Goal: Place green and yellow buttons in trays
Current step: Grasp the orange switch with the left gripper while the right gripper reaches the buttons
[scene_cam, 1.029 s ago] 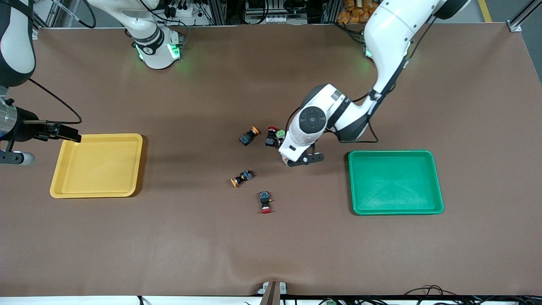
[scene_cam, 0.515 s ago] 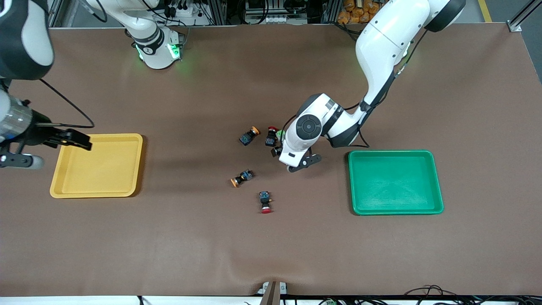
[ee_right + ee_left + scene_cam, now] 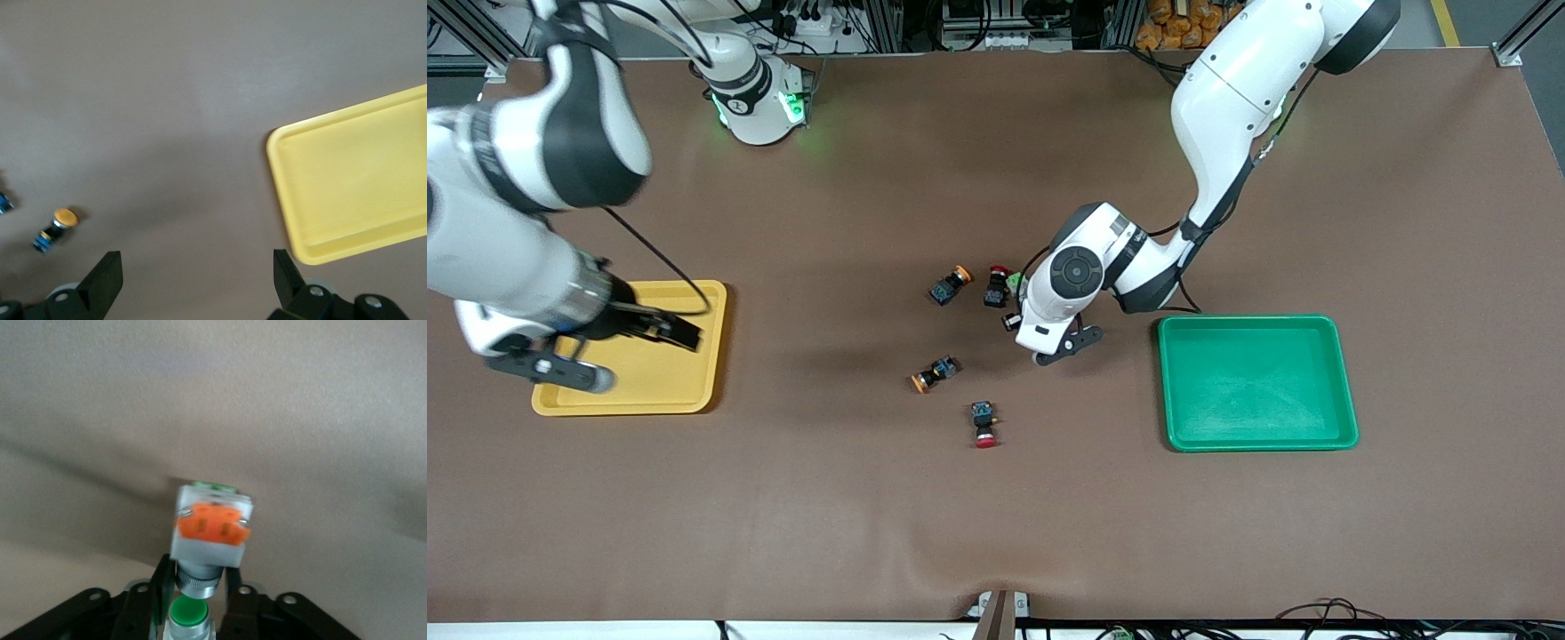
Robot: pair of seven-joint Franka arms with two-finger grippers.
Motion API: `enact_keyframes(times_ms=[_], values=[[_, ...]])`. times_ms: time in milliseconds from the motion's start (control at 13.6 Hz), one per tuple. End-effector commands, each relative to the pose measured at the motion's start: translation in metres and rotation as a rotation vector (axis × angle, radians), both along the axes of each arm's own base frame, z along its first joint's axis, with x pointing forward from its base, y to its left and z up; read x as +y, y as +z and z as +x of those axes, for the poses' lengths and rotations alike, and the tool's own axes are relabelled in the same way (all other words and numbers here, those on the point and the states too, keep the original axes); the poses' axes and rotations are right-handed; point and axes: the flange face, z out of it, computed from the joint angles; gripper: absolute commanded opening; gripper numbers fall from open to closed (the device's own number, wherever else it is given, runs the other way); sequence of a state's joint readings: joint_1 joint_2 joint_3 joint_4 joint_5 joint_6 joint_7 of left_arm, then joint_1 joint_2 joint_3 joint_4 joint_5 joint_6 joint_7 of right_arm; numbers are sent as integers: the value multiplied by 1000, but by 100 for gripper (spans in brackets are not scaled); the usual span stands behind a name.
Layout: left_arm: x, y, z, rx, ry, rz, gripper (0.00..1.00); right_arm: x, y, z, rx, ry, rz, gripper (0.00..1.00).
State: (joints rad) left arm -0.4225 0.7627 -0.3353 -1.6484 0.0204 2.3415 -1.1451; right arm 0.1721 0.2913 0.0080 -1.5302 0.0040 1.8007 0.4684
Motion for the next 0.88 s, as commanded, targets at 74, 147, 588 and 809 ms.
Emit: enact_keyframes(times_ms=[74,147,588,809], values=[[11,16,18,-43,41,16,0,38,-21,11,-20,-145,77,100],[23,37,26,-57,55,22,0,52,-30,13,-15,-180,105,100],[149,114,81,-9,15,151,0,122,-100,16,12,-415,96,100],[219,97,100,40,39,185,0,170,-134,2,35,-471,75,100]])
